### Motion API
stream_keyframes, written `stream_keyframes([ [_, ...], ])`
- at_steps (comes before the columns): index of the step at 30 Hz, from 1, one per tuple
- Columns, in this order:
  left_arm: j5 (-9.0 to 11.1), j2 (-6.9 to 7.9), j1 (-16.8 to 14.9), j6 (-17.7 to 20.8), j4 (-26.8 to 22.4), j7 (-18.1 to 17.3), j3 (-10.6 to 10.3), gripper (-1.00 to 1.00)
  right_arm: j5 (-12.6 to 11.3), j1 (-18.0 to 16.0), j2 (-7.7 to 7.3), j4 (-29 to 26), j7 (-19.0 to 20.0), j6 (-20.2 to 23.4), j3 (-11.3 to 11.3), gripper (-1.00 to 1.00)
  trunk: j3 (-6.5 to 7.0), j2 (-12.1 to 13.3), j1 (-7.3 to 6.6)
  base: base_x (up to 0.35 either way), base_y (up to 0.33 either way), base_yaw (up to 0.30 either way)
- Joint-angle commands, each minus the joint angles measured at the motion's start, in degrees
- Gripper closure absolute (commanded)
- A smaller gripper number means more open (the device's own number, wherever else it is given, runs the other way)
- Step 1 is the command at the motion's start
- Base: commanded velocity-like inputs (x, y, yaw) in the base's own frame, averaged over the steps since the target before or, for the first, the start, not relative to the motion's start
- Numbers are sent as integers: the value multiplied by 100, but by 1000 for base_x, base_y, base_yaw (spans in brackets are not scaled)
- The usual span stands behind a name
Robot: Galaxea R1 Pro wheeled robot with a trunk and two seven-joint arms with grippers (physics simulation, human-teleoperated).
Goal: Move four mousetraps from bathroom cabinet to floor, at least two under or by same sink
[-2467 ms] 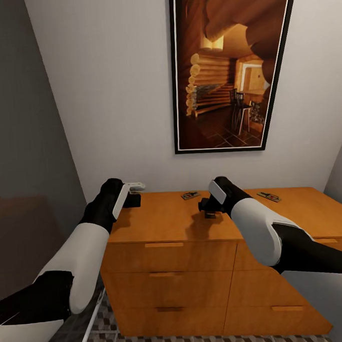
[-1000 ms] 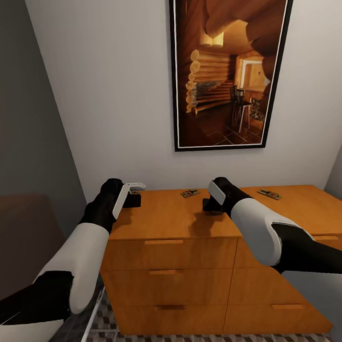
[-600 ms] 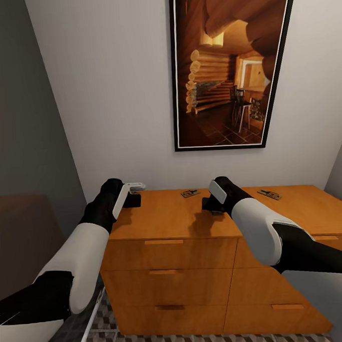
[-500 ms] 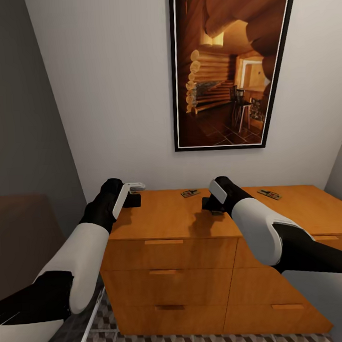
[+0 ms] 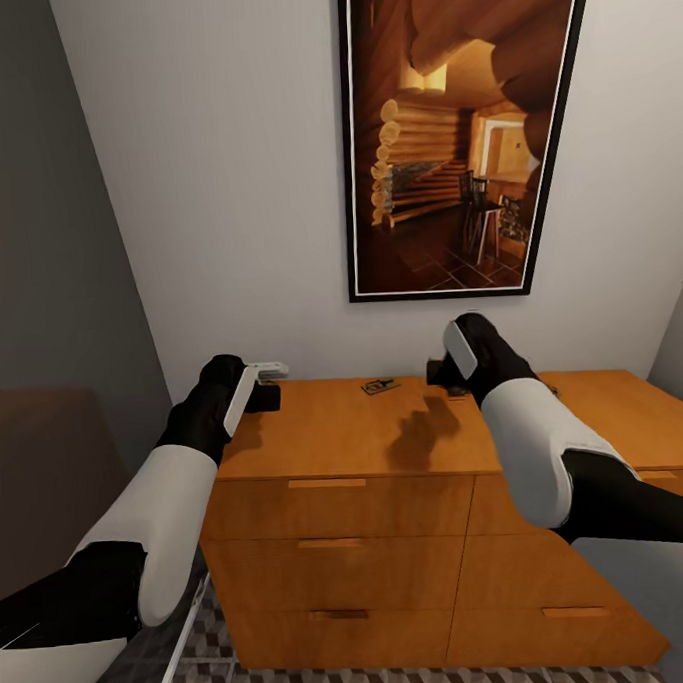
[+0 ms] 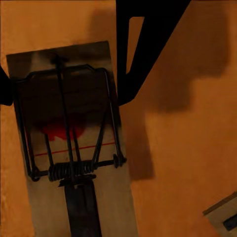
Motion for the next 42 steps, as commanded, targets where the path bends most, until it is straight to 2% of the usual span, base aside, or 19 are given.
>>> stream_keyframes([
  [1, 4, -3, -4, 26, -6, 12, 4, 100, -55, -4, 5, -60, -38, 7, -32, 100, -7, -3, 0, 0, 0, 0],
  [11, 9, -7, -4, 17, -6, 10, 4, 100, -44, -4, 12, -382, -42, 7, 64, 100, -7, -3, 0, 0, 0, 0],
  [16, 14, -14, -4, 44, -8, 10, 4, 100, -41, -4, 23, -509, -42, 7, 384, 100, -7, -3, 0, -123, -23, 0],
  [20, 18, -20, -4, 56, -8, 10, 4, 100, -53, -4, 27, -528, -36, 7, 467, 100, -7, -3, 0, -293, -15, 0],
  [30, 15, -87, -4, 74, -91, 17, 4, 100, -101, -4, 12, -495, -5, 7, 496, 100, -7, -3, 0, -340, -2, 0],
  [42, 16, -95, -4, 77, -163, 18, 4, 100, -105, -4, 11, -474, 11, 7, 497, 100, -7, -3, 0, -347, 0, 0],
])
